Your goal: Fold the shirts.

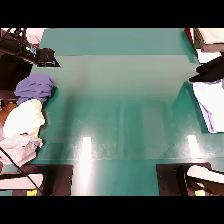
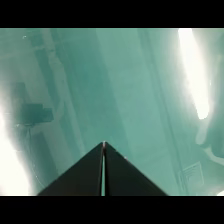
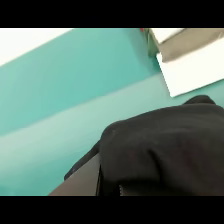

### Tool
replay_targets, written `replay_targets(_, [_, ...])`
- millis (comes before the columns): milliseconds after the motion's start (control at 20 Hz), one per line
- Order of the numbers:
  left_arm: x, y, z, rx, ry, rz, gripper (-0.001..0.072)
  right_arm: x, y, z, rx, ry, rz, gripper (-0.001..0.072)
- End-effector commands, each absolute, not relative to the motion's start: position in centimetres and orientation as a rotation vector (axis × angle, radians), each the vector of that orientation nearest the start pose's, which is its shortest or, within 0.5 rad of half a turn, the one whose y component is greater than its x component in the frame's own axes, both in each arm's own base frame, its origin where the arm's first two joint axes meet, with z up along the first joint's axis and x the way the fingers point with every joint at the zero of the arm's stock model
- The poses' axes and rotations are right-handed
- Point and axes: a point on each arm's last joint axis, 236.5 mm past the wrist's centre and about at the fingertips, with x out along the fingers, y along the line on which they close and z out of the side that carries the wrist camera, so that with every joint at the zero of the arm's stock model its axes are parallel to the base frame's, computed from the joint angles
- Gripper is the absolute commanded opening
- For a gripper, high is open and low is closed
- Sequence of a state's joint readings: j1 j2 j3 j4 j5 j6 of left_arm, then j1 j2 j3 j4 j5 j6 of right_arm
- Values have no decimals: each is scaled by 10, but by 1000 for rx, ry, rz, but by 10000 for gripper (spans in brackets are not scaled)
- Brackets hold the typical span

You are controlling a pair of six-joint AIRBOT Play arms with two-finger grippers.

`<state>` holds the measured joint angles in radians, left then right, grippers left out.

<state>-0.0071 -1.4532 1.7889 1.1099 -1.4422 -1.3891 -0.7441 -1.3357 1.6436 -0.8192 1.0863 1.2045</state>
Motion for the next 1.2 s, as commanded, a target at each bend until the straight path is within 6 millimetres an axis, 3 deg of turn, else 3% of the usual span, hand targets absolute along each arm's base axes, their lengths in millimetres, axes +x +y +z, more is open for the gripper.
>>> replay_targets(0, [441,-107,166,-130,1053,-485,23,417,-212,235,398,603,-151,18])
replay_targets(350, [439,-107,166,-106,1052,-501,22,351,-230,212,368,825,-374,21])
replay_targets(650, [439,-107,166,-83,1046,-514,23,305,-226,169,467,1054,-475,39])
replay_targets(750, [439,-107,165,-83,1046,-514,23,287,-224,148,489,1149,-505,384])
replay_targets(800, [439,-107,165,-83,1047,-514,23,279,-223,138,501,1195,-518,522])
replay_targets(850, [439,-107,165,-83,1047,-514,23,272,-221,130,517,1230,-530,557])
replay_targets(1000, [437,-107,165,-82,1054,-517,23,260,-223,120,548,1268,-554,557])
replay_targets(1100, [438,-107,165,-83,1053,-516,23,260,-223,122,581,1251,-574,556])
replay_targets(1150, [439,-107,165,-84,1046,-514,23,269,-212,125,605,1231,-528,552])
